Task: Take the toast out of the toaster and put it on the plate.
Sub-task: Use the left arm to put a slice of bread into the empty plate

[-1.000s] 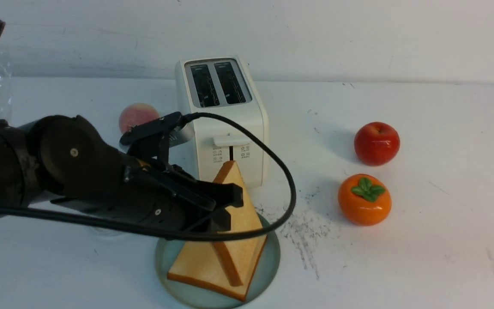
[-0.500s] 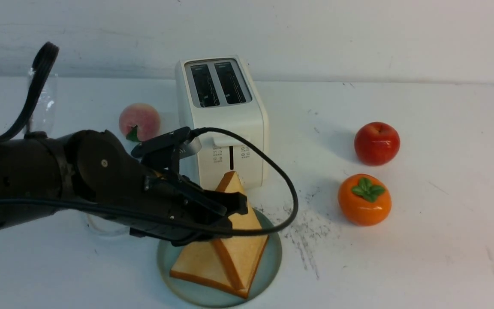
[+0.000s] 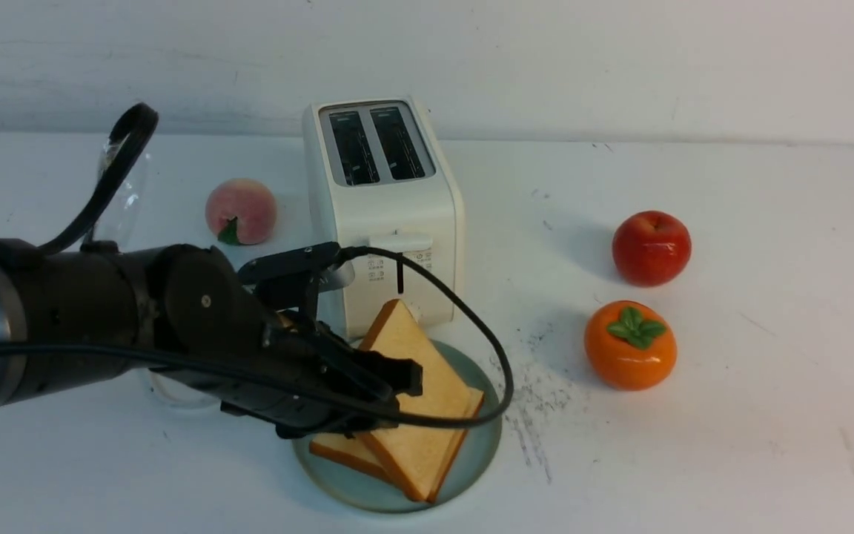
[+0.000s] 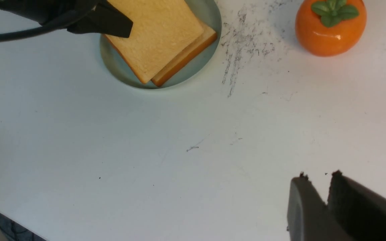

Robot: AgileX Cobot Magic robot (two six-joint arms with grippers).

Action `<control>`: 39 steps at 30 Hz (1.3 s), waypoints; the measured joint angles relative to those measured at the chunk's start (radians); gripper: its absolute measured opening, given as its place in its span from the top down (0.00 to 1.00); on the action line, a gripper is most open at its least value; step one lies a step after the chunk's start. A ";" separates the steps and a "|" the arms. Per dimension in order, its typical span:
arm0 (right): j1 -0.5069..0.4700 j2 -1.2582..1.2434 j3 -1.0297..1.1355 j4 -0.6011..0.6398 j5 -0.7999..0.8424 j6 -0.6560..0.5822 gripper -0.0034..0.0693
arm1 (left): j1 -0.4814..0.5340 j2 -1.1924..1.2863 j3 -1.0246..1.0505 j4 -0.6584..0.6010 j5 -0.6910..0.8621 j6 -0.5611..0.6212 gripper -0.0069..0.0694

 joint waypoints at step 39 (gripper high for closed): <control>0.000 0.000 0.000 0.003 0.004 0.000 0.76 | 0.000 -0.035 -0.003 0.716 0.157 -0.657 0.78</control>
